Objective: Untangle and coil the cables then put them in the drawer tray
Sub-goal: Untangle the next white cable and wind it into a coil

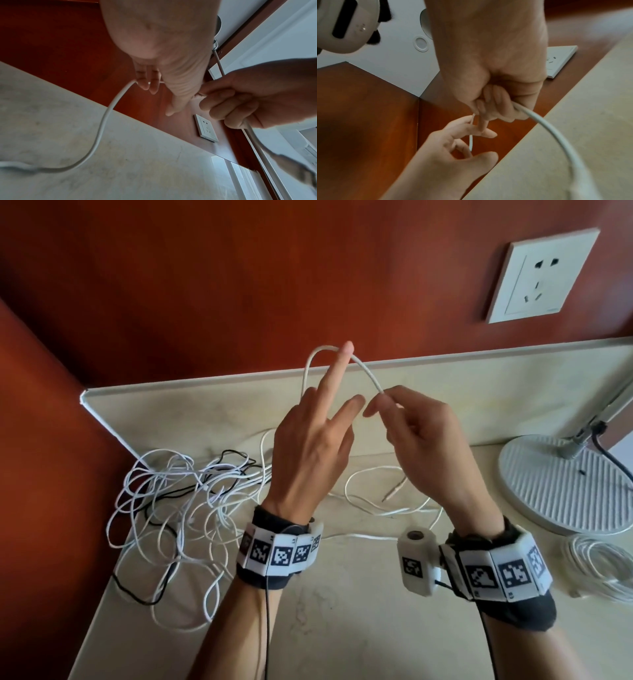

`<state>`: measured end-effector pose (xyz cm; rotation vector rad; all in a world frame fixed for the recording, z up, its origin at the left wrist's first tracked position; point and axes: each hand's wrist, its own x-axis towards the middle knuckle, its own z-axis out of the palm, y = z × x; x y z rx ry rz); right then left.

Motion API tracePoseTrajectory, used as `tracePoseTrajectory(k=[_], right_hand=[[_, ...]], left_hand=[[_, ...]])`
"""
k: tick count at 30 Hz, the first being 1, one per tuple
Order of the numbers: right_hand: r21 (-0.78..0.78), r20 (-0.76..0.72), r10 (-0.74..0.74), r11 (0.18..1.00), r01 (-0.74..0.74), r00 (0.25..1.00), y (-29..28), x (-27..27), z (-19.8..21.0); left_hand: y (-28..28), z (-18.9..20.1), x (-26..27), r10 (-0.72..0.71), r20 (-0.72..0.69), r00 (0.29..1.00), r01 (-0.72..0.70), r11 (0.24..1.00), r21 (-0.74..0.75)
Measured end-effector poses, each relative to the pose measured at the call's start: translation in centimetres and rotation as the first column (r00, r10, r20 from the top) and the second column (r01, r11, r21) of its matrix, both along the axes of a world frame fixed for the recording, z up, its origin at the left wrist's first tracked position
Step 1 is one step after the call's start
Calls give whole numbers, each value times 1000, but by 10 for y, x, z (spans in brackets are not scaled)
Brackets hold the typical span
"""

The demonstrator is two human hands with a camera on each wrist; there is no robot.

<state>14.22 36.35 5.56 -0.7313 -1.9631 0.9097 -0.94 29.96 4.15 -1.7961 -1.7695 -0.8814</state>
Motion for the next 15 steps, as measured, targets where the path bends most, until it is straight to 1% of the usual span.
tracePoseTrajectory(k=[2,4,6,7,8,9,11,13,15], right_hand=[[-2,44,71,997,-71,996,-9,-4,-2],[13,125,105,994,-107,987,-16,-10,-5],[-9,178,119,993,-119,977,-19,-12,-6],[-36,193,140,990,-135,971,-20,-12,-6],[-67,206,179,983,-169,962,-20,-11,-5],[-103,220,241,969,-223,945,-21,-10,-4],[-198,204,414,905,-377,887,-21,-10,-4],[-305,101,533,820,-484,840,-19,-11,-10],[-375,26,575,763,-526,817,-14,-14,-17]], left_hand=[[2,-3,-2,-21,41,999,22,999,-29],[3,-4,-5,-18,76,997,23,998,-54],[3,-5,-10,61,96,993,-51,993,-103],[3,-7,-14,111,133,985,-95,988,-125],[3,-8,-18,166,203,965,-141,981,-134],[3,-10,-23,207,302,931,-177,976,-124],[2,-10,-34,186,524,831,-170,982,-78],[-1,-5,-39,97,682,725,-57,995,-82],[-7,4,-37,11,823,567,106,991,-86]])
